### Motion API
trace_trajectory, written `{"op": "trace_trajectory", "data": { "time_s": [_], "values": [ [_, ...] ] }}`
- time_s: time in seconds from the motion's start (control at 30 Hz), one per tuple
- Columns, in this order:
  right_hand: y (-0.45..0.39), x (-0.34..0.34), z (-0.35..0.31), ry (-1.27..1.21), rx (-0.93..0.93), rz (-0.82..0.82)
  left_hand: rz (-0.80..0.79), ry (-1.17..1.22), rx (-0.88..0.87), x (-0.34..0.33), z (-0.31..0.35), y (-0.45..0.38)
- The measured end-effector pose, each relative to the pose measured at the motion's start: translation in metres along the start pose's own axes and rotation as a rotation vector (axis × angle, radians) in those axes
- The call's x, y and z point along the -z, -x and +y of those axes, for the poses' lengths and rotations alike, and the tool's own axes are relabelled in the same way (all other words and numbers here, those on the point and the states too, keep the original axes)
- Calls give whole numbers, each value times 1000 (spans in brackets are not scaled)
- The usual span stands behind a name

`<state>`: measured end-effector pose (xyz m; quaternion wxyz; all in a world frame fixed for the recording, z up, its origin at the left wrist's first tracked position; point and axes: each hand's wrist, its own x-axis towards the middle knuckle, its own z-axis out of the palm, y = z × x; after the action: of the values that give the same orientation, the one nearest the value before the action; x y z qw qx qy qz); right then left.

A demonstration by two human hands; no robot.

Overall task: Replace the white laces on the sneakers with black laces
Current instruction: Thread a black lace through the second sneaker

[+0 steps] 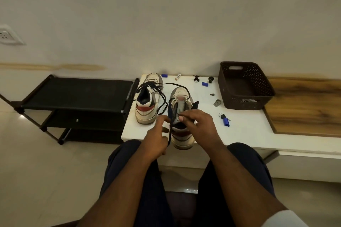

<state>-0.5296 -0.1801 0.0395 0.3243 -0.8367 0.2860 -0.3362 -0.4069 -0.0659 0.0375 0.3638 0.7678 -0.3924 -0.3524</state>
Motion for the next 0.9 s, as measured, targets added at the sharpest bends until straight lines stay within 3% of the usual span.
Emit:
{"op": "trace_trajectory", "data": {
  "time_s": [0.07,0.17,0.3,0.43,0.57,0.67,0.9],
  "values": [
    [5,0,-4,-74,-110,-8,-123,-86,-4,0,-1,-1],
    [9,1,-4,-129,-201,-20,-144,-117,-69,-2,1,0],
    [7,5,-5,-195,-232,38,-59,59,-214,5,11,1],
    [-5,7,-5,-353,-257,157,130,203,-309,9,33,-12],
    [-53,20,-12,-345,-141,209,335,163,-444,20,66,-53],
    [-103,35,-17,-387,-85,246,367,192,-505,37,102,-89],
    [-161,40,-12,-488,-161,243,338,417,-425,62,148,-145]
  ]
}}
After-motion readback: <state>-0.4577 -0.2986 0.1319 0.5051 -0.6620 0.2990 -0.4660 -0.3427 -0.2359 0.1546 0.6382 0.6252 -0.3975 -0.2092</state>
